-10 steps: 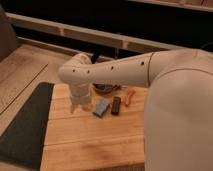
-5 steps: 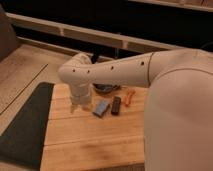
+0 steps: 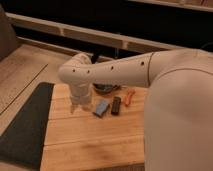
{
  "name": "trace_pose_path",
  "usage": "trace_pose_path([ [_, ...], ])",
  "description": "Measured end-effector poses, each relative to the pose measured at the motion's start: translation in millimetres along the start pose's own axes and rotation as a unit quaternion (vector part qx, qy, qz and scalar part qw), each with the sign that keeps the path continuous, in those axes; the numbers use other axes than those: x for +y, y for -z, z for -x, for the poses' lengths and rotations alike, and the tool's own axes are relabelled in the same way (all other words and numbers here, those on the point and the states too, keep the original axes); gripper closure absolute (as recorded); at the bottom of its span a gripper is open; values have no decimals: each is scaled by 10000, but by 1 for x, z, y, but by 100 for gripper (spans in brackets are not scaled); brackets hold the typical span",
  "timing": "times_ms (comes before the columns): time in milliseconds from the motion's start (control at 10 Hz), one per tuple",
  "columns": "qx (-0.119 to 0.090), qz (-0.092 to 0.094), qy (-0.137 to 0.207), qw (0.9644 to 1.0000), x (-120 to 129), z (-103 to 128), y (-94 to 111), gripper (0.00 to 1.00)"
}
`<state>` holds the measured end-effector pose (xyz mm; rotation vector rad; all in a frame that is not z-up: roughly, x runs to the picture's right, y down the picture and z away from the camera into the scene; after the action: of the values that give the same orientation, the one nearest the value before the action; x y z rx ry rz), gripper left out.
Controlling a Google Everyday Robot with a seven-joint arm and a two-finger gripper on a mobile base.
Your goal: Push the eraser across the table
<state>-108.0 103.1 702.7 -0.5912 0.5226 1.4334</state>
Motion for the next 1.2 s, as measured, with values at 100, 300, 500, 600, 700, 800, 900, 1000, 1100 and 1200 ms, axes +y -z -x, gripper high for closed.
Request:
trace_pose_path([
  [100, 0, 0, 0, 10000, 0, 0, 0, 35],
  [300, -8, -20, 11, 10000, 0, 1, 0, 35],
  [500, -256, -280, -2, 9993, -19, 18, 3, 35],
  [600, -439, -415, -59, 9982, -38, 28, 8, 35],
  [700, -695, -544, -169, 9960, -67, 37, 17, 35],
  [800, -923, -605, -297, 9934, -94, 42, 27, 35],
  [900, -1105, -635, -463, 9908, -120, 43, 37, 35],
  [1000, -1167, -627, -508, 9899, -126, 44, 40, 37],
  [1100, -1171, -615, -478, 9901, -122, 44, 40, 45],
  [1200, -1187, -585, -462, 9901, -120, 45, 40, 57],
])
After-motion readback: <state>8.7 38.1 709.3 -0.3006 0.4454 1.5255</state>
